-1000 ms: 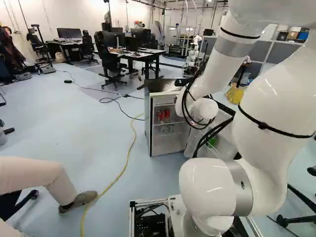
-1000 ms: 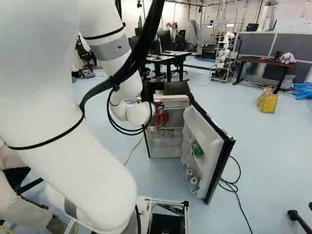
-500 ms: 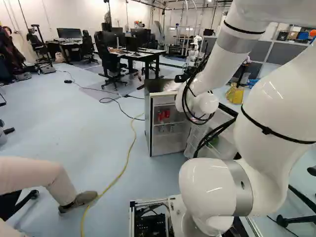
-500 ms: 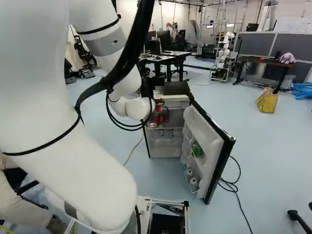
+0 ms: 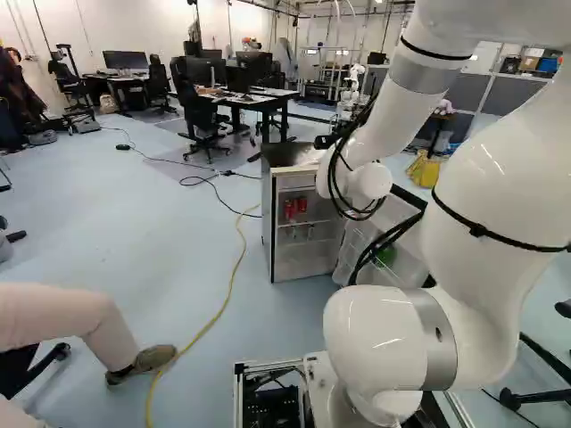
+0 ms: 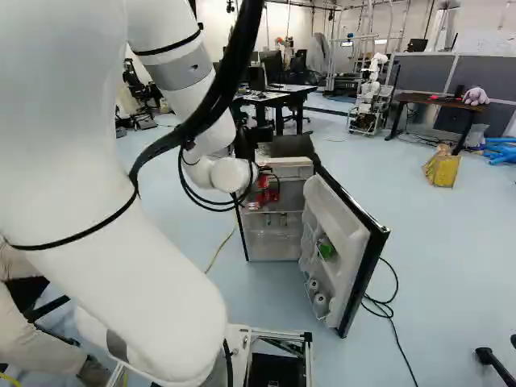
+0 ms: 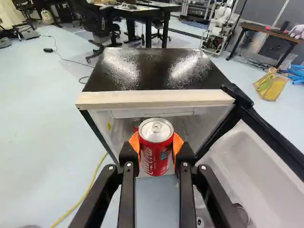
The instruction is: Grab a drink from the fridge
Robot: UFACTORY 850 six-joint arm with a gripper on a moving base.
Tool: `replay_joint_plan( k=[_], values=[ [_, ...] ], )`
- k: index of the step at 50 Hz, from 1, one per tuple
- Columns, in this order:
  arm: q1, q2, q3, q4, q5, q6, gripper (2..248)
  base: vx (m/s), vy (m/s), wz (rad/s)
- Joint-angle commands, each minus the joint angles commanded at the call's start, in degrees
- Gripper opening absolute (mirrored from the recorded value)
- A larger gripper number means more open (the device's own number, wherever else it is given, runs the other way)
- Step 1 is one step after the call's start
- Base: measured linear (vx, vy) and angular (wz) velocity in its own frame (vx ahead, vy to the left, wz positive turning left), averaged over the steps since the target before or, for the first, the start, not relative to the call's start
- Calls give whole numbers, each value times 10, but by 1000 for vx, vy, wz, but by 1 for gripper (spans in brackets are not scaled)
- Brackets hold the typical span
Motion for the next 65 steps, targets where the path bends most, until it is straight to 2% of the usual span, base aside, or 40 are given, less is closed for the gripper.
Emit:
replay_joint_plan(
  k=[51,65],
  values=[
    [5,33,-38,0,-60,0,87,0,0,0],
    [7,24,-52,0,-75,0,87,0,0,0]
  ],
)
